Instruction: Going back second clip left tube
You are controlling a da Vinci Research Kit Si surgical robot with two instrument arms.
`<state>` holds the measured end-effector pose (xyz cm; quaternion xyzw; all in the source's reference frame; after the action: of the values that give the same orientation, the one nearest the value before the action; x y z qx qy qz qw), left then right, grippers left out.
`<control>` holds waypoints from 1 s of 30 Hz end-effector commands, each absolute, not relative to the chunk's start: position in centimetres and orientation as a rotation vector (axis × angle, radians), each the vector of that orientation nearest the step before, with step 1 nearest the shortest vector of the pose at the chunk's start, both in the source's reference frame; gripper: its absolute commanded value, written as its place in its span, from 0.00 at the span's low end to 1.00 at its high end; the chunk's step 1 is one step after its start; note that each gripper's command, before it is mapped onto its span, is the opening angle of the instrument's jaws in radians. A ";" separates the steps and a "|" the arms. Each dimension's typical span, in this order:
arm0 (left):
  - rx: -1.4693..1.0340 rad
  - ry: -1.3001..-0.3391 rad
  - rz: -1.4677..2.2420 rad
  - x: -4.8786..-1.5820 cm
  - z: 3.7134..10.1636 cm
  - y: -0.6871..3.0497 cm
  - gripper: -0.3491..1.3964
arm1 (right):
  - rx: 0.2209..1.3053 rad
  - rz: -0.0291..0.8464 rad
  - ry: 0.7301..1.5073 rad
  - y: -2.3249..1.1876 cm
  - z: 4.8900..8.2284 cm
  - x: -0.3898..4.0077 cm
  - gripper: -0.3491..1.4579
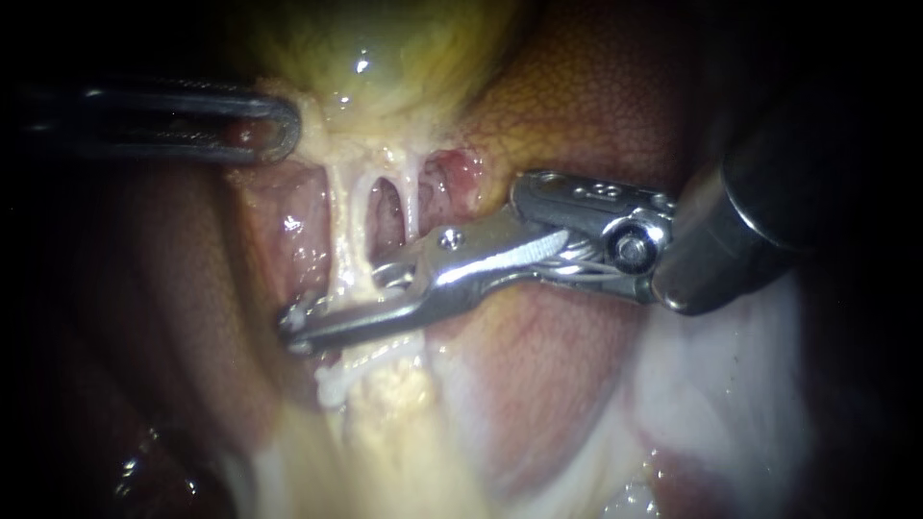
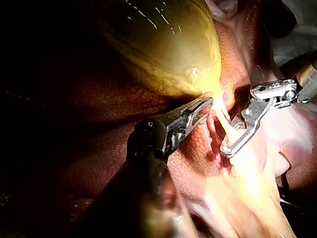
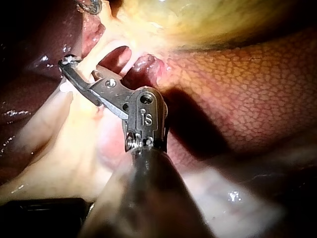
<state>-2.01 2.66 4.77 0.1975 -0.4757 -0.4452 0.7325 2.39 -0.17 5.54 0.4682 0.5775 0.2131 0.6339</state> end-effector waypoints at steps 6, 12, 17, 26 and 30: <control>0.433 -1.046 -0.979 -2.01 4.77 2.66 0.00 | 1.072 0.488 1.321 -0.16 5.52 2.39 0.22; 0.433 -1.047 -0.979 -2.01 4.78 2.65 0.00 | 1.051 0.518 1.320 -0.17 5.50 2.41 0.42; 0.433 -1.047 -0.979 -2.01 4.78 2.65 0.00 | 0.976 0.600 1.320 -0.17 5.51 2.41 0.46; 0.432 -1.047 -0.979 -2.01 4.79 2.64 0.00 | 0.761 0.545 1.373 -0.23 5.48 2.25 0.47; 0.432 -1.047 -0.978 -2.01 4.79 2.64 0.00 | 0.616 0.452 1.406 -0.26 5.45 2.13 0.47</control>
<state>-2.01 2.64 4.79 0.1964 -0.4758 -0.4449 0.7329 2.09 -0.26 5.47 0.2661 0.6321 0.1984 0.7002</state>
